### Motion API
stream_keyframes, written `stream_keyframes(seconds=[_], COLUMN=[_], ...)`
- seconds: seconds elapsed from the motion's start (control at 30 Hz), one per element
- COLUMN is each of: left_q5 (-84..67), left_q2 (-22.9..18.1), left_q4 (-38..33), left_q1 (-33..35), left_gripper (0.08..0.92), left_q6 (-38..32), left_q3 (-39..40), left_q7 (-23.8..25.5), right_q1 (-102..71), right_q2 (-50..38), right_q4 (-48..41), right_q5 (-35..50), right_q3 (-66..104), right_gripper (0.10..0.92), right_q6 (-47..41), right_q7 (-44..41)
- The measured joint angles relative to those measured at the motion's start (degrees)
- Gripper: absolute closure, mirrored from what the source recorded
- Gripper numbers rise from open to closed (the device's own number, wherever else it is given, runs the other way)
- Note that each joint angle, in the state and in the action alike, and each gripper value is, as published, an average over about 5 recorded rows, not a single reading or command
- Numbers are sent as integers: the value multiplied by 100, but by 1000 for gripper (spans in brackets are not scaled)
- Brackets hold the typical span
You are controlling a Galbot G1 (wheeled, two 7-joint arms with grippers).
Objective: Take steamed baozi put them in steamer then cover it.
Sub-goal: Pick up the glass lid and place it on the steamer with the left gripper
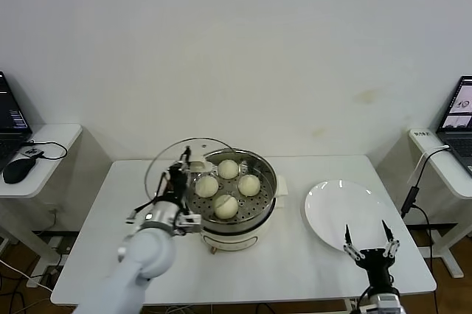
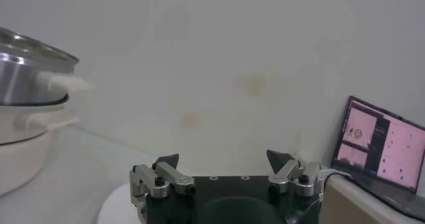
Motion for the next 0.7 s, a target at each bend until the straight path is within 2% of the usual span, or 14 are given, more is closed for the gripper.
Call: stream_keyframes(seconds=[0.37,0.7], left_q5=[840,1190], left_q2=[-836,-1247], left_q4=[400,661], left_q1=[-229,-288], left_gripper=[862,862], left_q6=[160,186], left_q3=[537,680], left_q7=[355,447], right_q1=[21,-2], right_q2=[180,250], right_q4=[-139,-204], right_q5=[-282,-390], right_q3=[-115,-224], right_gripper=[203,202], right_q6=[79,131], right_q7=[68,89])
